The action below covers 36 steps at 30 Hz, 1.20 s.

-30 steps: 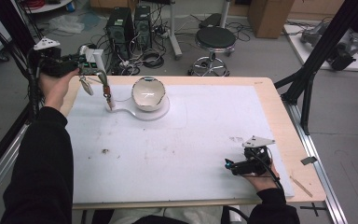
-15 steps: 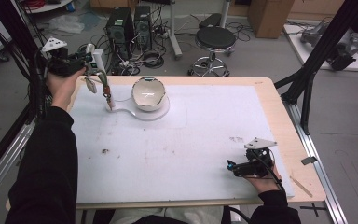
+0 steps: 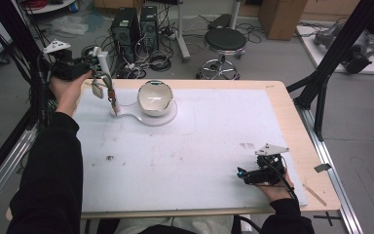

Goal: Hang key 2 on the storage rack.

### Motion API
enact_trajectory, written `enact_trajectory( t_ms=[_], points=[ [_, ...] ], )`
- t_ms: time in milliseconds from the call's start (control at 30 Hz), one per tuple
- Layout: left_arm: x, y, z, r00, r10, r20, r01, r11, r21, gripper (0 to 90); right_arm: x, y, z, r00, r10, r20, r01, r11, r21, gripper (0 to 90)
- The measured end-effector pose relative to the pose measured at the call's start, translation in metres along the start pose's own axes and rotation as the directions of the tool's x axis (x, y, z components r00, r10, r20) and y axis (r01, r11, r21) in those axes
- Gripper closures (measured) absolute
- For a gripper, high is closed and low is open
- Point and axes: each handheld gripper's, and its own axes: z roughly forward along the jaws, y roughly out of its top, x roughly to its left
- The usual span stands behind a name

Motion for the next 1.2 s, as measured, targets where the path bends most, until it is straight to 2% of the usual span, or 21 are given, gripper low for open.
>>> enact_trajectory(
  t_ms=[167, 300, 400, 500, 600, 667, 800, 833, 967, 1067, 1200],
  points=[
    [0.0, -0.001, 0.001, 0.999, -0.046, 0.003, 0.046, 0.9989, 0.006, 74.5, 0.0, 0.0, -0.001, 1.0, -0.002, 0.002, 0.002, 1.0, -0.004, 0.6],
    [0.001, -0.002, 0.001, 0.9983, -0.057, 0.011, 0.057, 0.998, 0.028, 74.4, -0.001, 0.0, -0.001, 1.0, -0.003, 0.003, 0.003, 1.0, -0.008, 0.6],
    [0.002, -0.002, 0.0, 0.9971, -0.067, 0.036, 0.065, 0.9974, 0.031, 74.4, -0.001, 0.0, -0.001, 1.0, -0.004, 0.002, 0.004, 1.0, -0.007, 0.6],
    [0.006, -0.002, -0.002, 0.9924, -0.111, 0.054, 0.109, 0.9933, 0.039, 73.5, 0.0, 0.0, -0.002, 1.0, -0.004, 0.001, 0.004, 1.0, -0.006, 0.6],
    [0.008, -0.001, -0.003, 0.9834, -0.166, 0.074, 0.164, 0.9859, 0.034, 64.1, -0.001, 0.0, -0.001, 1.0, -0.009, -0.001, 0.009, 1.0, -0.011, 0.7],
    [0.008, -0.001, -0.004, 0.9816, -0.184, 0.051, 0.182, 0.9823, 0.046, 59.2, -0.001, 0.0, -0.001, 1.0, -0.002, 0.0, 0.002, 1.0, -0.01, 0.6],
    [0.011, -0.002, -0.005, 0.9781, -0.205, 0.035, 0.202, 0.9766, 0.073, 47.8, -0.002, 0.0, -0.002, 1.0, 0.0, 0.001, 0.0, 1.0, -0.011, 0.7],
    [0.013, -0.002, -0.006, 0.9782, -0.205, 0.035, 0.201, 0.9762, 0.081, 43.6, -0.002, 0.0, -0.003, 1.0, 0.003, 0.001, -0.003, 1.0, -0.014, 0.6],
    [0.015, -0.001, -0.01, 0.9745, -0.214, 0.068, 0.207, 0.9738, 0.095, 40.3, -0.002, 0.0, -0.003, 1.0, 0.008, -0.003, -0.008, 1.0, -0.011, 0.7],
    [0.014, 0.0, -0.013, 0.9799, -0.193, 0.052, 0.187, 0.9776, 0.095, 37.4, -0.003, 0.0, -0.003, 1.0, 0.009, -0.003, -0.009, 1.0, -0.013, 0.6],
    [0.01, 0.002, -0.016, 0.9861, -0.162, 0.035, 0.157, 0.981, 0.114, 28.0, -0.003, 0.0, -0.002, 0.9999, 0.006, -0.008, -0.006, 1.0, -0.01, 0.6]
  ],
)
